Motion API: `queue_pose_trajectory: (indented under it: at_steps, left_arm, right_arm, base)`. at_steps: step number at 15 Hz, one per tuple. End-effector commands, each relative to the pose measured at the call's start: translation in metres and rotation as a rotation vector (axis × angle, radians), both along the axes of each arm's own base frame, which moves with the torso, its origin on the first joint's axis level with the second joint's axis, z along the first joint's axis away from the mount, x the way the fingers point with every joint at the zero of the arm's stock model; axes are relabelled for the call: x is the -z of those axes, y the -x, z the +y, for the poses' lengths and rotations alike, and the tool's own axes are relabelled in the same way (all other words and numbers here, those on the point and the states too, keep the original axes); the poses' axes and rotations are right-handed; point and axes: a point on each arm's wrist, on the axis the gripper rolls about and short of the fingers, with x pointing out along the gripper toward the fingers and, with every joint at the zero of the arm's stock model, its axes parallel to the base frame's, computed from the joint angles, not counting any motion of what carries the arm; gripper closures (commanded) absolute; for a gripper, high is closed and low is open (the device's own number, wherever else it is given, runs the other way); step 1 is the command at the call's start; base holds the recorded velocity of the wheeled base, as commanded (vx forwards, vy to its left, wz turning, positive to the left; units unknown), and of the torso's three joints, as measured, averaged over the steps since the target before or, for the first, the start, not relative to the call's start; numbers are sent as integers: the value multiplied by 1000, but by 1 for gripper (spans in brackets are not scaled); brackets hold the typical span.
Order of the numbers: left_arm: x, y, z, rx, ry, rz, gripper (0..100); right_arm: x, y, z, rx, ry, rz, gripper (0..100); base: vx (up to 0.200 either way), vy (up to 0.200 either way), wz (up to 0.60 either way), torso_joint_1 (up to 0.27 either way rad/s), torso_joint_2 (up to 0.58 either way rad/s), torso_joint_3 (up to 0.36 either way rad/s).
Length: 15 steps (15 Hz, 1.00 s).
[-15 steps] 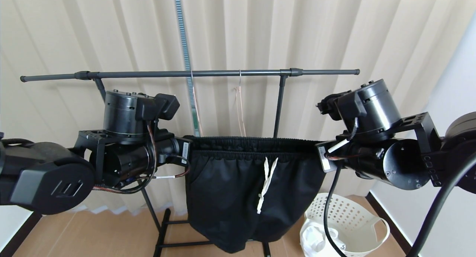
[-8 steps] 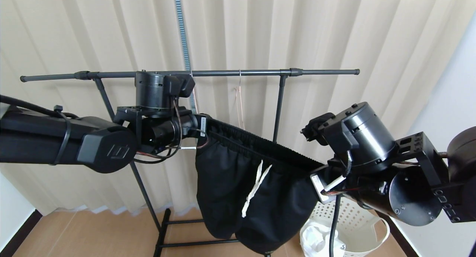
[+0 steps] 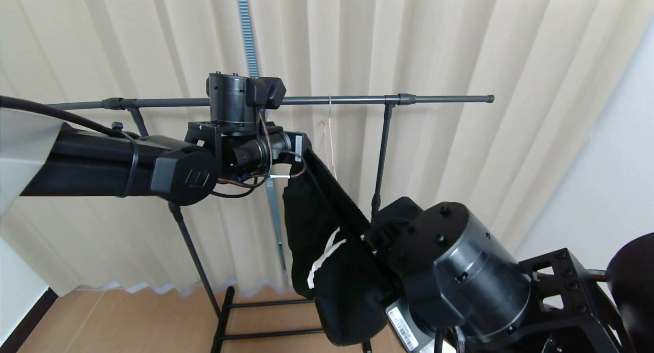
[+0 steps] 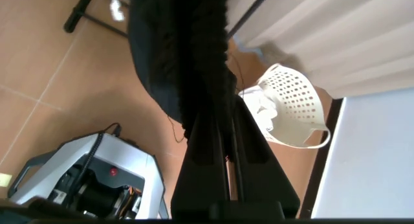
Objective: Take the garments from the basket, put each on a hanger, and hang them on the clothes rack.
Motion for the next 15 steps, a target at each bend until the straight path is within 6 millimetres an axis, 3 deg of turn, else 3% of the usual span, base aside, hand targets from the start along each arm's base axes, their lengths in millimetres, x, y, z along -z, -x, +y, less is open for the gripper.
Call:
queue_pose_trajectory:
  at_steps: [1,6,9,15]
  left_arm:
    - [7,-10,-5,-1,-2,5,100]
    - [8,-13,-5,-5,-1,3,100]
    - [8,-12,-2,-9,-10,21,100]
    - [1,27,33,-33,-90,119,100]
  right_arm:
    - [3,13,8,-43,-4,7,100]
    - [5,19,10,-60,2,6,100]
    - [8,14,0,-37,38,5,100]
    - [-1,-40,-45,169,75,-26,100]
  base:
    - [0,0,0,0,0,0]
    - [0,0,0,0,0,0]
    - [0,0,0,0,0,0]
    - [0,0,0,0,0,0]
